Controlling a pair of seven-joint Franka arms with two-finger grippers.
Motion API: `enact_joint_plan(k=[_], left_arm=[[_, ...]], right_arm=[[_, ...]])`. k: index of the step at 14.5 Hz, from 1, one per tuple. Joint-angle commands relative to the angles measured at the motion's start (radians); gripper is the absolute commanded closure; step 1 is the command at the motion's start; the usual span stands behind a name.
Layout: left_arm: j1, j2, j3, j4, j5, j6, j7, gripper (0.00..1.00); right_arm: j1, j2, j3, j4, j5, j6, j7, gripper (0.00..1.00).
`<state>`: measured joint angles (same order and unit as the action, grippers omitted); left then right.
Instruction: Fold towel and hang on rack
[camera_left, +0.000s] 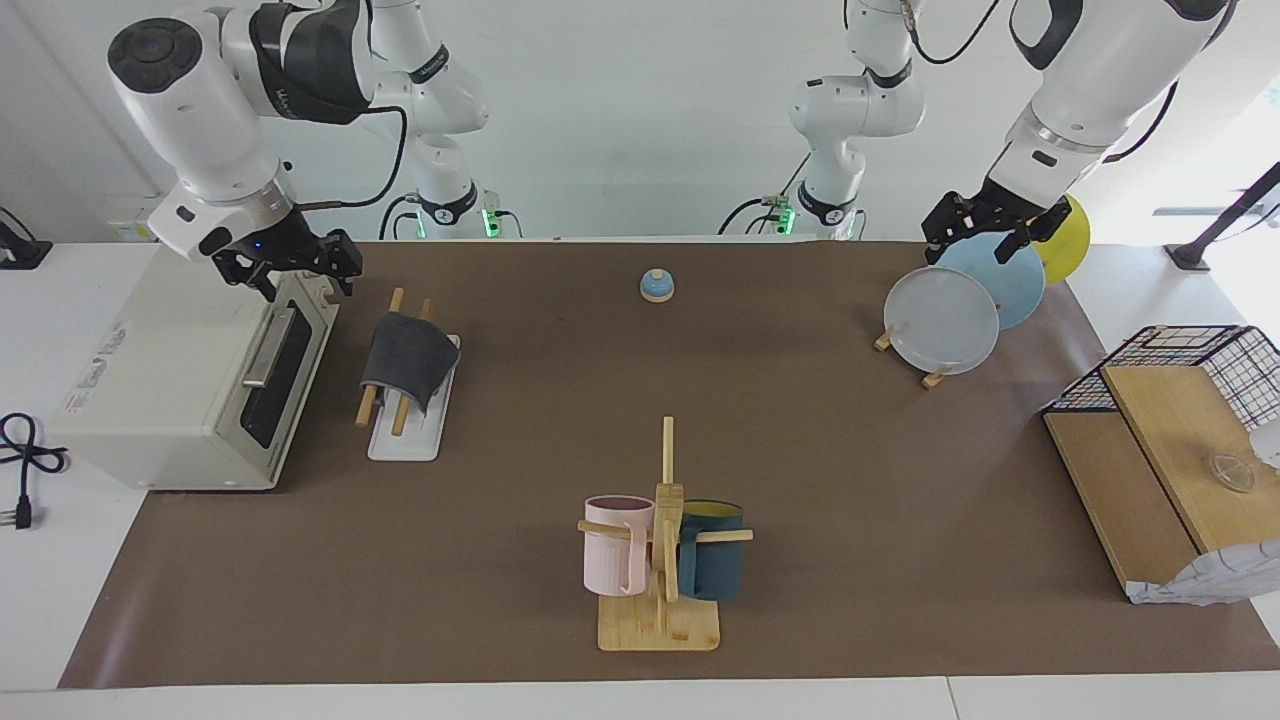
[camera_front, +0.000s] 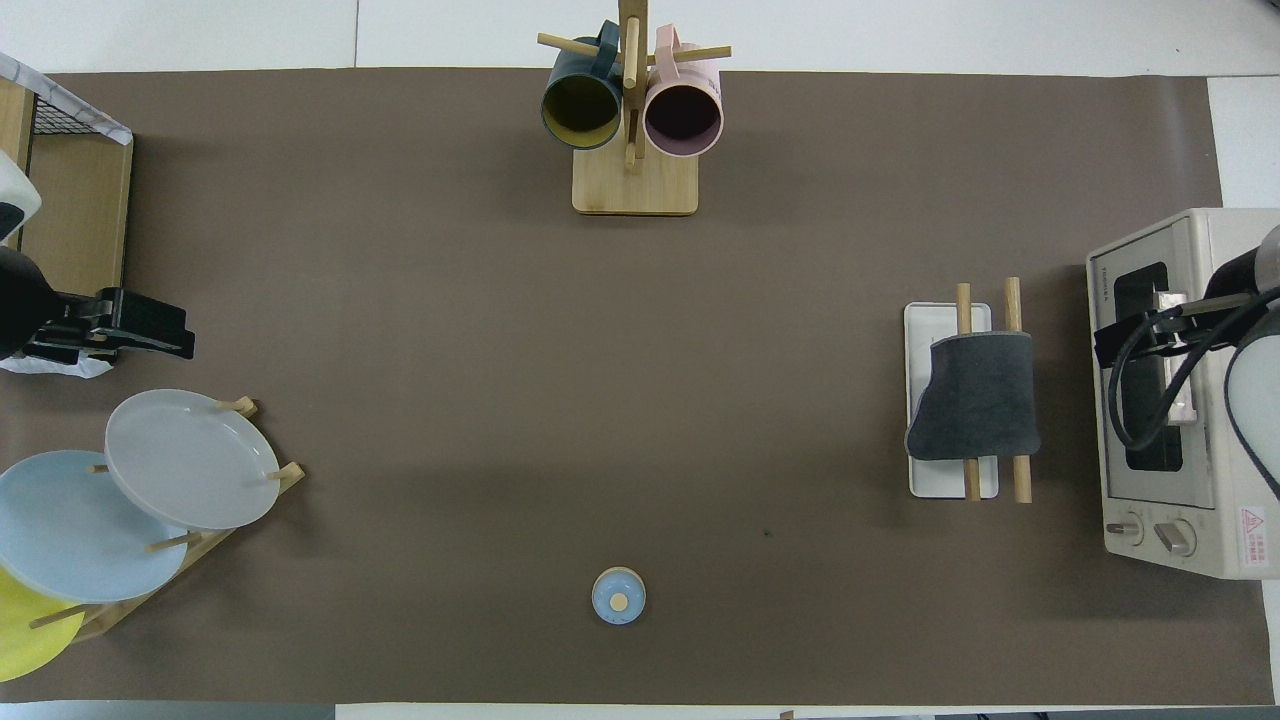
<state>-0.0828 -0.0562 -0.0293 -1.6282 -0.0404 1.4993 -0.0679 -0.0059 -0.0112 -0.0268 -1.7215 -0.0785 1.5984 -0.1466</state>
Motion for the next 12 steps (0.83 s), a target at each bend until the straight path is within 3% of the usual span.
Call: enact_joint_plan(k=[1,6,9,12], left_arm=[[0.008,-0.023,-0.006,0.01,0.022,-0.016,0.005,0.0],[0.006,-0.031,-0.001,0.004,0.022,-0.013,0.004,0.0],[0.008,-0.043,0.002,0.004,0.022,-0.01,0.002,0.0],[0.006,-0.062,0.002,0.004,0.022,-0.014,0.0,0.0]], right_arm=[[-0.003,0.089,0.004,0.146,0.028,-0.068,0.016,0.0],[-0.014,0.082,0.004,0.138,0.034,-0.069,0.018,0.0],[-0.006,0.019,0.004,0.051,0.036,-0.069,0.024,0.0],[0.0,0.02,0.004,0.048,0.034,-0.022,0.071,0.0]])
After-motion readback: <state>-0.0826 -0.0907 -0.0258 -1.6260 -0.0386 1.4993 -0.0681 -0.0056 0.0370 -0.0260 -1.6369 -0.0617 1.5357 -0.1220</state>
